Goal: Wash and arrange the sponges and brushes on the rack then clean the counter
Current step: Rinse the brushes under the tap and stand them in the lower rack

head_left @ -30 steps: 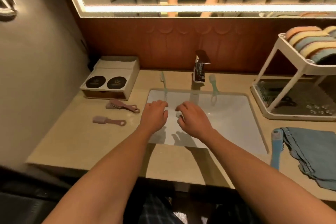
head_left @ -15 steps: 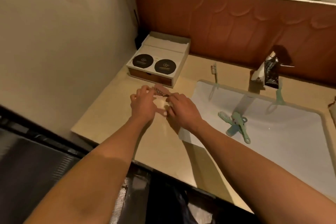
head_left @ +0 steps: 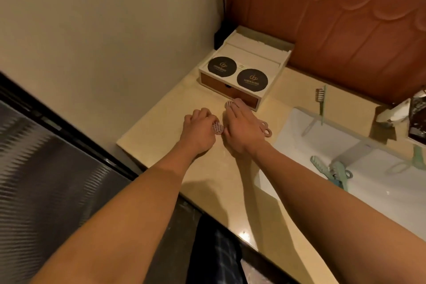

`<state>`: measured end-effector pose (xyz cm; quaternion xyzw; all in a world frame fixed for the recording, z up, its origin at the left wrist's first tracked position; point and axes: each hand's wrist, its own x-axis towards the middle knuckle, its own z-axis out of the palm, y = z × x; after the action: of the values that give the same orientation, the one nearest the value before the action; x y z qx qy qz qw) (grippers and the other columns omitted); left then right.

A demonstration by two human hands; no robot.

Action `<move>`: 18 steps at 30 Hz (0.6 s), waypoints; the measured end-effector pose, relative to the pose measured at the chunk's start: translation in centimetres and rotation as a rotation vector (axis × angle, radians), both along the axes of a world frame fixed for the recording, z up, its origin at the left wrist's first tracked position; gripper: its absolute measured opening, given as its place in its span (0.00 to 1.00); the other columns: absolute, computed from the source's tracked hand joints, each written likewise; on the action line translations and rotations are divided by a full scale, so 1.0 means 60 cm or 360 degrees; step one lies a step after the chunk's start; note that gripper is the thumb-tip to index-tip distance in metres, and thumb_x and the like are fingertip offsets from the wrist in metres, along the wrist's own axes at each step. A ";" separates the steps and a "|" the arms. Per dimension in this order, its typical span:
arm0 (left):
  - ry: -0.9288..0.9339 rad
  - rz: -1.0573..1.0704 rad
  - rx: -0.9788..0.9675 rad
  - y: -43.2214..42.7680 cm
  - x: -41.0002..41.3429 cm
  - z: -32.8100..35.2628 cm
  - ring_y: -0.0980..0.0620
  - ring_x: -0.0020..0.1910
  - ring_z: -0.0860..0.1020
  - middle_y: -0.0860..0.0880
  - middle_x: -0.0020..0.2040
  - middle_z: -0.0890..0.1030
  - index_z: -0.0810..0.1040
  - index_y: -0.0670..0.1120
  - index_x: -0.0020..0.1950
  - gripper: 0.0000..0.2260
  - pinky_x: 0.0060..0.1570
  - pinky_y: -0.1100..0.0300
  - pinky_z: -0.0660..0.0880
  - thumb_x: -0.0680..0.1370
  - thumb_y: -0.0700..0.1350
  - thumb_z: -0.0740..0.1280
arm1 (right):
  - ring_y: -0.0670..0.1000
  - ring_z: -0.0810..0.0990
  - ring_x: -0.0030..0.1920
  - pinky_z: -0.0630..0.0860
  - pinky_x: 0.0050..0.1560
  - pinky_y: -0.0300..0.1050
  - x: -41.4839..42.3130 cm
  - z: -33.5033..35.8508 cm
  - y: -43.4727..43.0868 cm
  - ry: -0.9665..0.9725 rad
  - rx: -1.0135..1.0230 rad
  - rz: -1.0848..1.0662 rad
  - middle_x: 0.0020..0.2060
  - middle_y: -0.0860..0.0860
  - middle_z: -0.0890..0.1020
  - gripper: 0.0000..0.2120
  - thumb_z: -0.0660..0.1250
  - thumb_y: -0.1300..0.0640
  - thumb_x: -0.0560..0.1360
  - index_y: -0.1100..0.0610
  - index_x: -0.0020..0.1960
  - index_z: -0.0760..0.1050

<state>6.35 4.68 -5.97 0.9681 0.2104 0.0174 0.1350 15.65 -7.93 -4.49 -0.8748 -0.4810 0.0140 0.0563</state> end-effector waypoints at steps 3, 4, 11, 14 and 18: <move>0.0027 -0.0080 0.0066 0.011 -0.003 -0.002 0.47 0.65 0.68 0.50 0.66 0.71 0.75 0.51 0.66 0.15 0.65 0.49 0.63 0.79 0.44 0.62 | 0.57 0.61 0.76 0.58 0.78 0.51 -0.004 -0.007 0.004 -0.0024 -0.0024 0.0032 0.73 0.57 0.69 0.22 0.60 0.52 0.80 0.59 0.71 0.69; 0.0037 -0.0109 0.0101 0.014 -0.004 -0.001 0.48 0.65 0.68 0.50 0.66 0.71 0.75 0.51 0.65 0.15 0.65 0.48 0.63 0.79 0.44 0.62 | 0.57 0.62 0.74 0.59 0.76 0.51 -0.006 -0.007 0.005 0.0003 -0.0009 0.0024 0.71 0.56 0.71 0.19 0.60 0.53 0.79 0.57 0.69 0.70; 0.0079 -0.0117 0.0094 0.017 -0.003 0.006 0.47 0.62 0.69 0.49 0.62 0.71 0.74 0.49 0.59 0.12 0.62 0.49 0.63 0.76 0.45 0.64 | 0.58 0.66 0.71 0.67 0.71 0.51 -0.009 -0.014 -0.012 -0.0095 0.0237 -0.0118 0.71 0.56 0.70 0.24 0.70 0.55 0.76 0.56 0.71 0.71; 0.0084 -0.0065 0.0023 0.007 -0.003 0.006 0.47 0.61 0.68 0.48 0.61 0.70 0.74 0.48 0.58 0.13 0.62 0.50 0.64 0.74 0.44 0.66 | 0.59 0.67 0.69 0.70 0.70 0.55 -0.001 -0.020 -0.021 0.0046 0.0201 -0.0345 0.71 0.56 0.67 0.38 0.73 0.59 0.73 0.55 0.78 0.59; 0.0142 -0.0066 0.0030 -0.007 0.002 0.014 0.46 0.62 0.68 0.48 0.60 0.70 0.73 0.48 0.59 0.14 0.63 0.48 0.64 0.73 0.45 0.66 | 0.59 0.70 0.68 0.71 0.70 0.55 0.014 -0.030 -0.038 0.0124 0.0102 -0.0268 0.71 0.56 0.68 0.39 0.72 0.57 0.75 0.52 0.79 0.55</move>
<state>6.45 4.25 -5.12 0.9733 0.1959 -0.0265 0.1166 16.50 -10.19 -6.31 -0.9087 -0.4034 0.0278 0.1037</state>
